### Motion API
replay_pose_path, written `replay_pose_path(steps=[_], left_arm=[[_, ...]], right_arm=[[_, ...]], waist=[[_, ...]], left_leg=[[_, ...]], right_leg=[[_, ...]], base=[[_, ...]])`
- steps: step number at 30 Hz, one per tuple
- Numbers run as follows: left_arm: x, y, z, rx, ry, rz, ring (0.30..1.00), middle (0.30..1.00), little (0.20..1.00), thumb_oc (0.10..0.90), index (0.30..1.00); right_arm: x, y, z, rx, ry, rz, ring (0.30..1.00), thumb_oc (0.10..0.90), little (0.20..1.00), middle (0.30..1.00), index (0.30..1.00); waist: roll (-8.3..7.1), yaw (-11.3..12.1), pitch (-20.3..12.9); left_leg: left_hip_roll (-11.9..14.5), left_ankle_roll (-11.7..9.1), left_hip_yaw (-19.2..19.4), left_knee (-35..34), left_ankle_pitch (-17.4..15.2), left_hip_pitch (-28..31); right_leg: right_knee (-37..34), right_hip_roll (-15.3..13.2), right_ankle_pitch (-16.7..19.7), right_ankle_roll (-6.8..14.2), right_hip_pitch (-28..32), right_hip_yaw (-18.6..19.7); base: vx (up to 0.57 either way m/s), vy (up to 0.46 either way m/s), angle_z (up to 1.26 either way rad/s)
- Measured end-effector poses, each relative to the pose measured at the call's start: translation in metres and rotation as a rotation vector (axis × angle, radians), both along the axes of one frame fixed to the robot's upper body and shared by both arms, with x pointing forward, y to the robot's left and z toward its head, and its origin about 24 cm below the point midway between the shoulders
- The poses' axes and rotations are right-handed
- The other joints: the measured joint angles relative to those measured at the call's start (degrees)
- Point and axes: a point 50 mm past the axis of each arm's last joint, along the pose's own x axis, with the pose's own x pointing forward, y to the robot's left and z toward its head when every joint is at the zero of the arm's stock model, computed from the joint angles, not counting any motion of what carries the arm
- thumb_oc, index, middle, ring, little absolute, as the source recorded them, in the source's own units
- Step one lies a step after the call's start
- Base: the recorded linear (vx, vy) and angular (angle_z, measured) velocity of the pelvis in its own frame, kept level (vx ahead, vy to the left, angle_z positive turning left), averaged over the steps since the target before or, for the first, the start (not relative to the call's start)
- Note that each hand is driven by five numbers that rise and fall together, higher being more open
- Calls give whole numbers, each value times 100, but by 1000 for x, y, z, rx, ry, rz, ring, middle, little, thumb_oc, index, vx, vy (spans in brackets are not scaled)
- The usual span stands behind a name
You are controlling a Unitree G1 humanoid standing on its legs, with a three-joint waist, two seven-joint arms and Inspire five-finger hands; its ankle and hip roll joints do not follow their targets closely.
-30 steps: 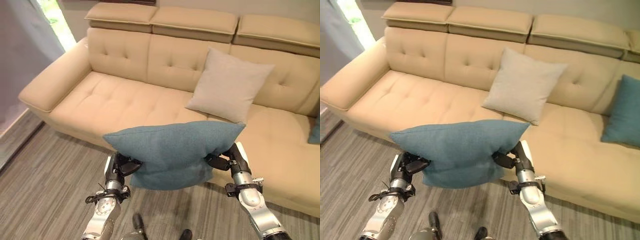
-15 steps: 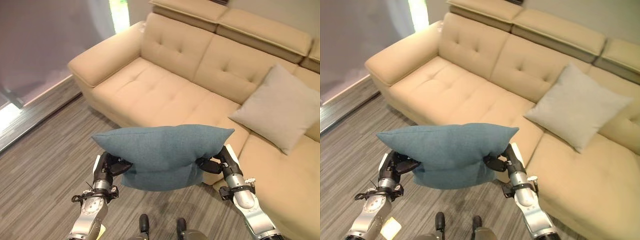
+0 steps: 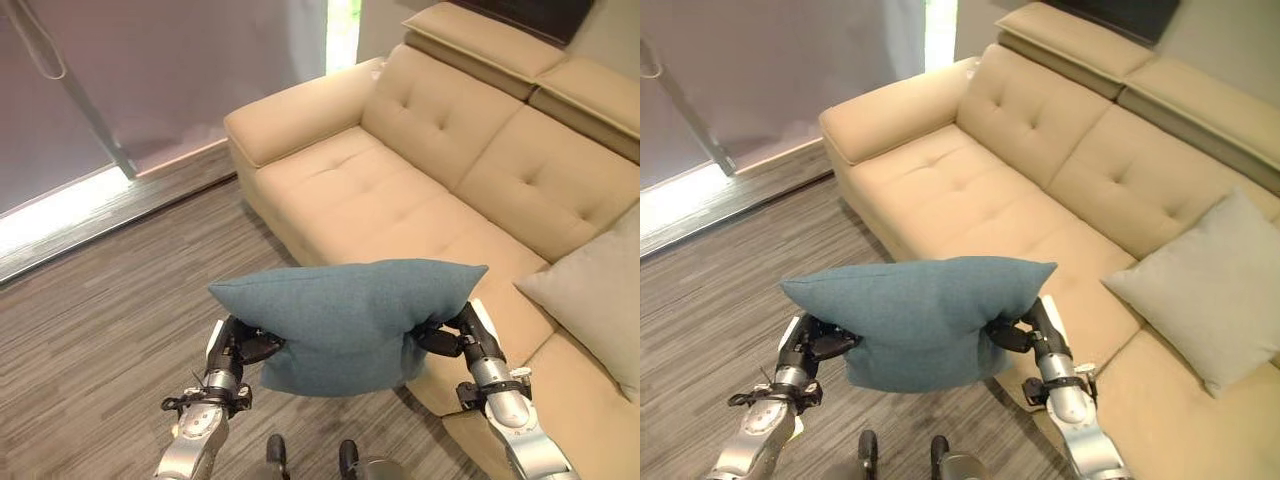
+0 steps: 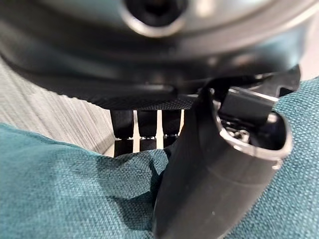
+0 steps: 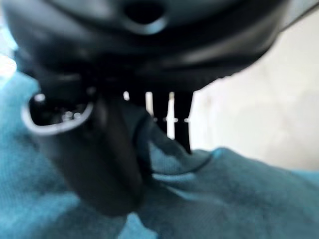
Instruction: Pick up all the scattered cushions and arrange them neatly on the sofa.
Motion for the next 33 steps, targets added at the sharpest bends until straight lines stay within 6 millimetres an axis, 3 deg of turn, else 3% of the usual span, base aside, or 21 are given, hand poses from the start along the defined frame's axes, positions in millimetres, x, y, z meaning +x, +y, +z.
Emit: replay_pose_path(steps=[2,3,5,7,8,10,11,12,13,15,19,21,22,23,25,27,28,29,30,31,33], left_arm=[[0,0,0,1,2,-6,300,300,300,400,300],[0,2,0,5,0,-7,300,300,300,400,300],[0,2,0,4,1,-3,300,300,300,400,300],[-2,5,-1,5,8,7,300,300,300,400,300],[-6,7,-3,5,21,19,300,300,300,400,300],[-12,9,-7,5,37,26,300,300,300,400,300],[-12,11,-6,11,37,27,300,300,300,400,300],[-11,16,-4,27,31,33,300,300,300,400,300],[-6,19,1,38,14,33,300,300,300,400,300],[0,19,7,46,-11,23,300,300,300,400,300],[16,27,24,90,-76,17,300,300,300,400,300],[14,32,25,95,-81,46,300,300,300,400,300],[12,35,26,91,-89,62,300,300,300,400,300],[13,36,27,93,-91,67,300,300,300,400,300],[13,36,24,82,-81,85,300,300,300,400,300],[12,34,21,74,-67,82,300,300,300,400,300],[9,30,17,70,-51,71,300,300,300,400,300],[8,29,16,67,-46,66,300,300,300,400,300],[7,23,13,59,-38,49,300,300,300,400,300],[7,17,11,42,-35,38,300,300,300,400,300],[4,11,8,16,-23,36,300,300,300,400,300]], right_arm=[[1,0,1,4,-4,-3,300,400,300,300,300],[1,1,0,15,-4,-7,300,400,300,300,300],[1,2,0,30,-4,-8,300,400,300,300,300],[0,5,-2,36,1,-2,300,400,300,300,300],[2,8,-1,37,4,18,300,400,300,300,300],[0,9,-2,33,11,31,300,400,300,300,300],[-1,15,-6,56,22,33,300,400,300,300,300],[-1,18,-6,64,21,41,300,400,300,300,300],[0,20,-4,73,9,43,300,400,300,300,300],[1,21,-3,74,3,45,300,400,300,300,300],[6,26,2,83,-21,61,300,400,300,300,300],[9,33,6,93,-38,85,300,400,300,300,300],[11,35,8,95,-46,96,300,400,300,300,300],[12,36,10,95,-54,104,300,400,300,300,300],[13,36,11,89,-50,121,300,400,300,300,300],[10,34,8,83,-35,119,300,400,300,300,300],[8,31,5,84,-21,105,300,400,300,300,300],[6,28,3,84,-15,94,300,400,300,300,300],[3,22,1,82,-6,72,300,400,300,300,300],[1,19,1,78,-2,62,300,400,300,300,300],[-6,12,-6,72,28,38,300,400,300,300,300]], waist=[[-20,82,15],[-73,134,42],[-150,348,81],[-155,456,84],[-109,519,66],[86,465,-42],[-65,436,-84],[-156,422,-109],[-230,371,-95],[-221,313,-90],[-131,323,42],[-83,326,103],[-80,290,110],[-78,305,110],[-130,231,151],[-145,102,150],[-230,-22,131],[-250,-27,122],[-255,-33,118],[-210,-49,108],[-3,-162,-7]], left_leg=[[22,5,172,57,-1,-70],[14,73,380,60,-247,-197],[5,70,431,-450,-247,-493],[5,67,436,-670,-212,-519],[16,96,414,-1066,-214,-277],[97,236,331,-1291,-167,3],[-35,561,405,-1288,320,136],[-146,625,455,-1324,226,192],[-298,698,509,-1366,219,290],[-394,789,464,-1416,197,395],[-490,1131,461,-1374,-178,764],[-510,1003,609,-1494,-166,1065],[-489,981,630,-1566,-477,1161],[-473,912,706,-1598,-320,1156],[-509,859,705,-1576,-559,1168],[-531,821,689,-1604,-558,1221],[-616,706,689,-1694,-664,1422],[-649,637,686,-1706,-737,1536],[-685,544,598,-1691,-731,1709],[-604,470,536,-1671,-928,1794],[-301,262,316,-1571,-1026,1941]], right_leg=[[-28,-12,-81,-68,60,-36],[-169,-28,-185,-142,177,-54],[-482,-26,-102,-198,384,28],[-674,-13,-114,-76,584,107],[-747,15,-69,107,776,219],[-684,105,-277,314,948,252],[-404,-46,-552,503,940,393],[-263,-179,-595,596,896,416],[458,-333,-699,759,598,442],[1483,-491,-805,1019,106,464],[2510,-522,-747,1095,-533,490],[2502,-521,-641,1044,-771,448],[2072,-423,-644,1005,-954,307],[1671,-403,-564,948,-988,249],[1024,-306,-324,972,-1452,161],[246,-246,27,1003,-1511,166],[-561,-289,476,959,-1482,4],[-772,-308,627,841,-1398,-66],[-951,-342,1250,782,-1197,-135],[-964,-281,1593,665,-1114,-125],[-824,-12,1533,404,-917,-249]], base=[[276,-4,36],[279,26,42],[414,134,28],[326,159,-25],[206,120,-54],[234,175,-46],[249,232,-38],[234,242,-35],[96,117,-8],[97,108,6],[278,160,2],[310,54,-19],[393,-1,-19],[280,-8,-26],[327,-24,-18],[360,-49,9],[224,-29,13],[446,-71,13],[352,-64,9],[450,-89,22],[310,-159,39]])
